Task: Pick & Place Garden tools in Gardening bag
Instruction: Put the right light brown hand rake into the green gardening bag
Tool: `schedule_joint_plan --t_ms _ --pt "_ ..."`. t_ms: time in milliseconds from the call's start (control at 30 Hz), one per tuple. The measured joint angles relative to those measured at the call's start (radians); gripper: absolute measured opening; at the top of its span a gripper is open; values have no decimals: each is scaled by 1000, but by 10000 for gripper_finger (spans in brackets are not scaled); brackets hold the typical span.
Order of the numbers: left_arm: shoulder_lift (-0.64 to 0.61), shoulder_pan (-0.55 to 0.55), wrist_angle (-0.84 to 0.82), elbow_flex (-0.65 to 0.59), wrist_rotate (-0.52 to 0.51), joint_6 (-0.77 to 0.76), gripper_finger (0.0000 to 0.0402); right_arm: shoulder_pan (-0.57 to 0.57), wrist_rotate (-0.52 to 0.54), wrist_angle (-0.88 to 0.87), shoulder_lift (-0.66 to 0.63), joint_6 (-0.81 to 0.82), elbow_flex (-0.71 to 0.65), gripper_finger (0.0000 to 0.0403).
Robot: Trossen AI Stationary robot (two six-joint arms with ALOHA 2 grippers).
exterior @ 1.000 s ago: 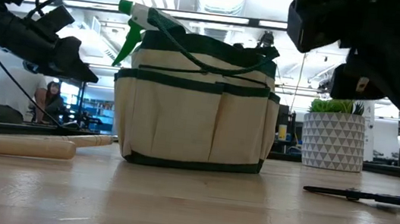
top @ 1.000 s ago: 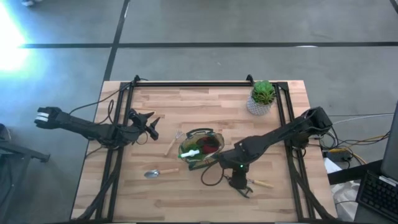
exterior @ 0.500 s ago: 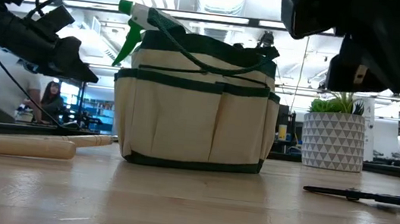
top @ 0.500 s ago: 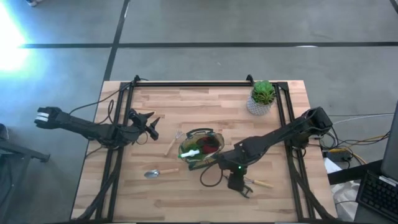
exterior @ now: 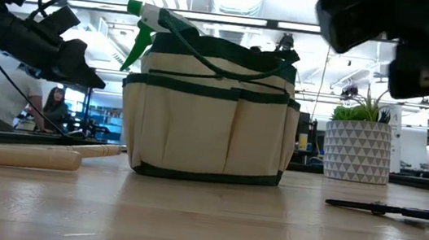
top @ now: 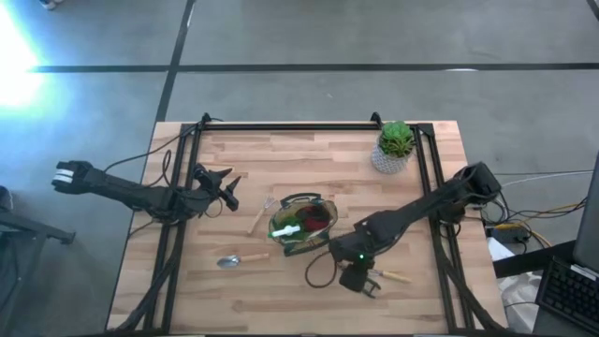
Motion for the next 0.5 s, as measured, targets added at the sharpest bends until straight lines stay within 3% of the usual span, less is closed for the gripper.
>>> schedule_joint_plan --t_ms 200,333,500 --pt "0 0 0 0 0 0 186 84 43 -75 0 44 -1 52" --pt "0 0 0 0 0 0 186 136 156 -179 0 -11 -2 52" --pt "0 0 0 0 0 0 186 160 206 -251 0 -53 -2 52"
